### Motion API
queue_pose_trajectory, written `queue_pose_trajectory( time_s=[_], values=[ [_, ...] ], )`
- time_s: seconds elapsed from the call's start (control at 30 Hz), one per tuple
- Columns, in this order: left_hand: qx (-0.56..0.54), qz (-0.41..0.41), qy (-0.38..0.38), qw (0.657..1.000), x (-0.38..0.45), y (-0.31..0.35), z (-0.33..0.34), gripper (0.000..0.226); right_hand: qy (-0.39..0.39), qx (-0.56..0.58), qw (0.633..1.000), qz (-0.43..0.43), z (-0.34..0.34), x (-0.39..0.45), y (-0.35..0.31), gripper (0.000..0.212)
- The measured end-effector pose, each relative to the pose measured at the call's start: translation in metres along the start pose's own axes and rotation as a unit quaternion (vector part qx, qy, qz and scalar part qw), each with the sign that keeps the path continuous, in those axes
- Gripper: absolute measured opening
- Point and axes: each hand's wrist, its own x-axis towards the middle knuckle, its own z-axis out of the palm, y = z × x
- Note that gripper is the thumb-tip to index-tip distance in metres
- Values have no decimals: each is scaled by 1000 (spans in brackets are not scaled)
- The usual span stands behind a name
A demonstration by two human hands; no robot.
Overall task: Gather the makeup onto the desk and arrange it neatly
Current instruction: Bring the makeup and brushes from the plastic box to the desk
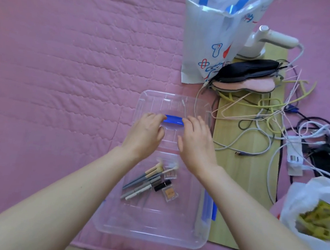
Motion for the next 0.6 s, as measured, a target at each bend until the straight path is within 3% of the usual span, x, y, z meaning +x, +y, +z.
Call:
queue_pose_trajectory(
  time_s=[0.3,0.47,0.6],
  values=[
    [-12,47,76,996,-89,16,-25,21,53,71,996,-23,-13,-96,-28,41],
    [-23,13,34,999,-126,5,-11,17,27,99,995,-19,6,-131,-35,37],
    [9,-44,-55,997,-141,-9,14,13,-47,151,986,56,30,-141,-36,41]
  ],
)
